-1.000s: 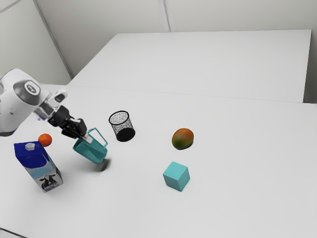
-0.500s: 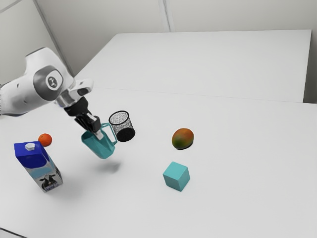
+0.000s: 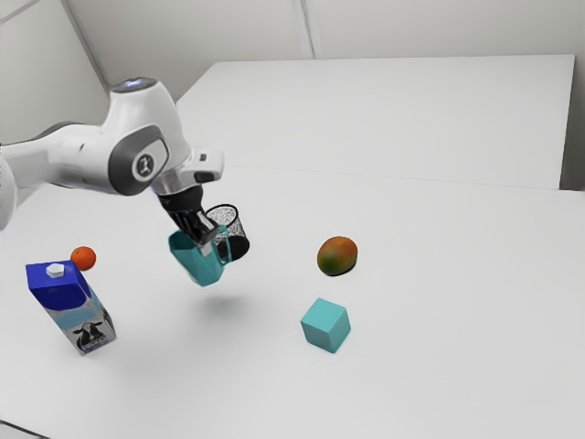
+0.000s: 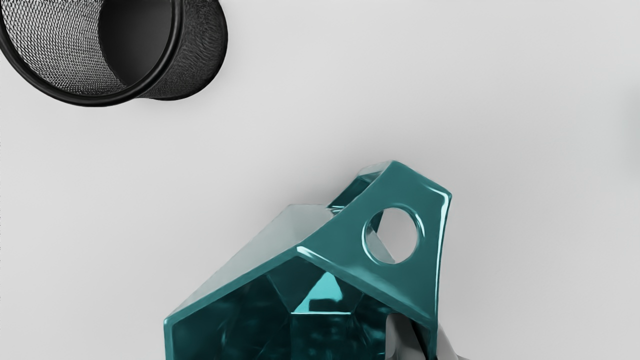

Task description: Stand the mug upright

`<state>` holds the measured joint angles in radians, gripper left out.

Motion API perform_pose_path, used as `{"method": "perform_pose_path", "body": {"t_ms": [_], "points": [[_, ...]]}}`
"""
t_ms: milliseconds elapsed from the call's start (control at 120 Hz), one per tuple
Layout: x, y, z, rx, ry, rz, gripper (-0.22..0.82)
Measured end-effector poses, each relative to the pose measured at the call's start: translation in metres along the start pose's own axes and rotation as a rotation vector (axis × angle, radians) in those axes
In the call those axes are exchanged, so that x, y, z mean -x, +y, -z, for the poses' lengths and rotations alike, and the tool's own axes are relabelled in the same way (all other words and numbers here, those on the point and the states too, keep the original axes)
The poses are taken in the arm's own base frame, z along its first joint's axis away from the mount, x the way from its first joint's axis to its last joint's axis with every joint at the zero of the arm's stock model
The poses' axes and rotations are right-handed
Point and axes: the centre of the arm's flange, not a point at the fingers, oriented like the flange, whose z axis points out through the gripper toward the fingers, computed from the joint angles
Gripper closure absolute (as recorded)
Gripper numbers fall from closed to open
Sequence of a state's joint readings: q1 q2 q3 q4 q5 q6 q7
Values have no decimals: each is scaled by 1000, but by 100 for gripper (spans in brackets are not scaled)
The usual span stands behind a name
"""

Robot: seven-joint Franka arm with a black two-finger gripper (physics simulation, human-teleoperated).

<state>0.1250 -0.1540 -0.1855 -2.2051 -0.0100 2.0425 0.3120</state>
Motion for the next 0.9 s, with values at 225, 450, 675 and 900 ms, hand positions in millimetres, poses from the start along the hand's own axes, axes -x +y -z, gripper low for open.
{"method": "perform_pose_path", "body": {"t_ms": [225,450,675,900], "points": [[-13,10,-15,-69,6,34,79],[-21,11,-34,-88,19,95,79],[-28,8,-50,-105,22,145,79],[-33,7,-67,-101,18,188,79]]}}
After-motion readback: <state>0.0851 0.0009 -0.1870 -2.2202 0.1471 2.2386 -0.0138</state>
